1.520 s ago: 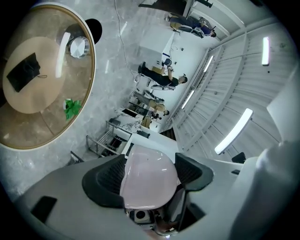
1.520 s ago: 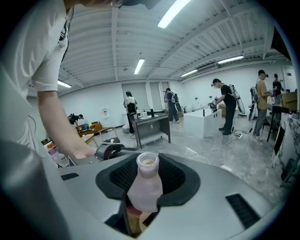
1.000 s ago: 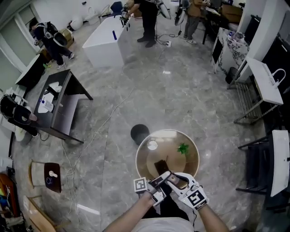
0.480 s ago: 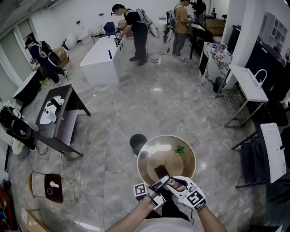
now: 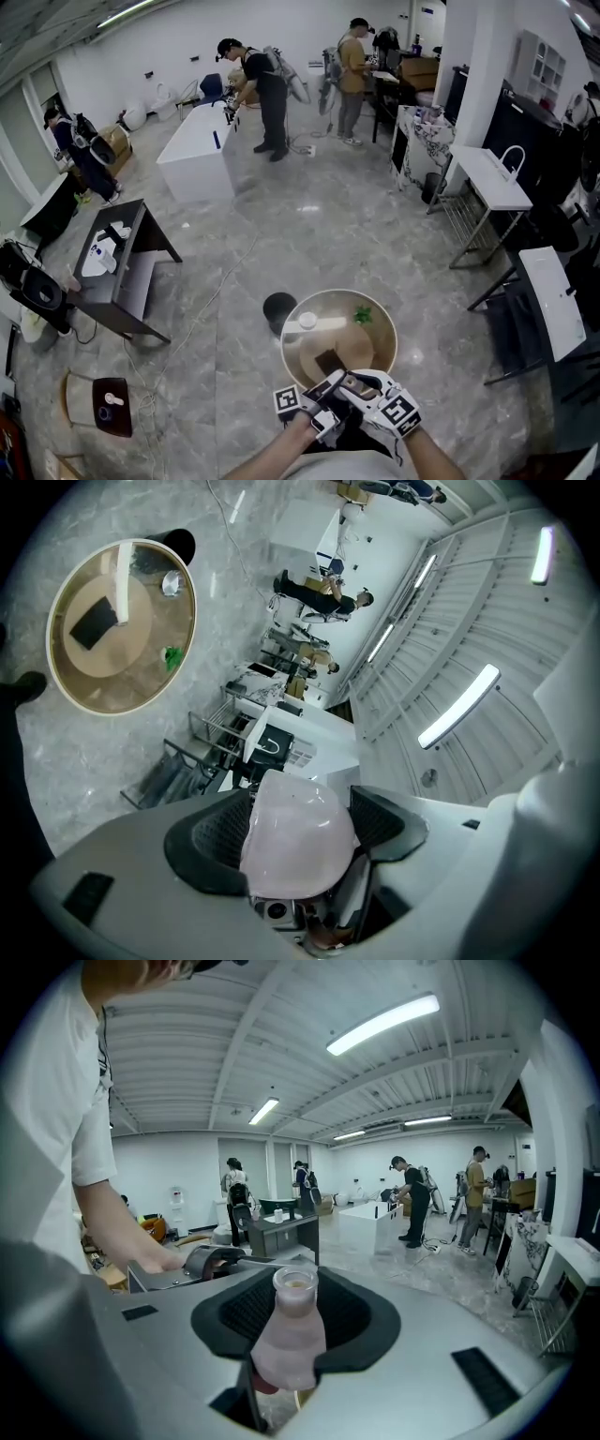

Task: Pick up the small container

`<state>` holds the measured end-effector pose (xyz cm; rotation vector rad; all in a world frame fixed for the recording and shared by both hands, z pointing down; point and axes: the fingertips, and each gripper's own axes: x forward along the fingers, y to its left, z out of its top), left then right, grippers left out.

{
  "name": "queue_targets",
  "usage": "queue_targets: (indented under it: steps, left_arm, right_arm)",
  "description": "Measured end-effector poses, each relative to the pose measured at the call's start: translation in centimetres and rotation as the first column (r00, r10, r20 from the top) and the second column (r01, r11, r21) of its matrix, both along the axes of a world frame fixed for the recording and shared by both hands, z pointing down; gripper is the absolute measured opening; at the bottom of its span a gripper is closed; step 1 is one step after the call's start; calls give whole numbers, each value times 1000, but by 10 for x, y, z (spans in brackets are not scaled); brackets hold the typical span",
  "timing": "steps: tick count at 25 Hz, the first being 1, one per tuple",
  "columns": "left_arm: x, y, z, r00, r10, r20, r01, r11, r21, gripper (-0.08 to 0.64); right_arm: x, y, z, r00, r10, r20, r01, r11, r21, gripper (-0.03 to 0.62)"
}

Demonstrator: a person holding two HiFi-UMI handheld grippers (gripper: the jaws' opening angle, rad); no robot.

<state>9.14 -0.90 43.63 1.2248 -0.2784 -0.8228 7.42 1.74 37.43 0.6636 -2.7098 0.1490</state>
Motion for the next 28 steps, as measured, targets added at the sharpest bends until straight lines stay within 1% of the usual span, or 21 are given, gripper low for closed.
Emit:
queue_targets:
  steps: [6,11,19,24,28]
  left_arm:
    - [11,15,-12,1000,0,1,0,1000,14,347]
    - [20,16,-23,1000,-19,9,19,999,43,347]
    - [35,14,-36,999,-47,-3,47,997,68,345]
    - [42,10,-41,998,-60,-1,60,995,80,347]
    - [49,11,-43,998,-60,3,59,995,77,345]
  right_arm:
    - [11,15,-11,1000,0,21,0,1000,14,152]
    - [22,18,-17,999,-14,34,13,1000,23,152]
    - [37,18,-28,996,-81,35,80,996,30,152]
    - [45,15,-33,995,-88,50,86,995,45,152]
    - [51,15,-36,995,-84,55,82,996,39,152]
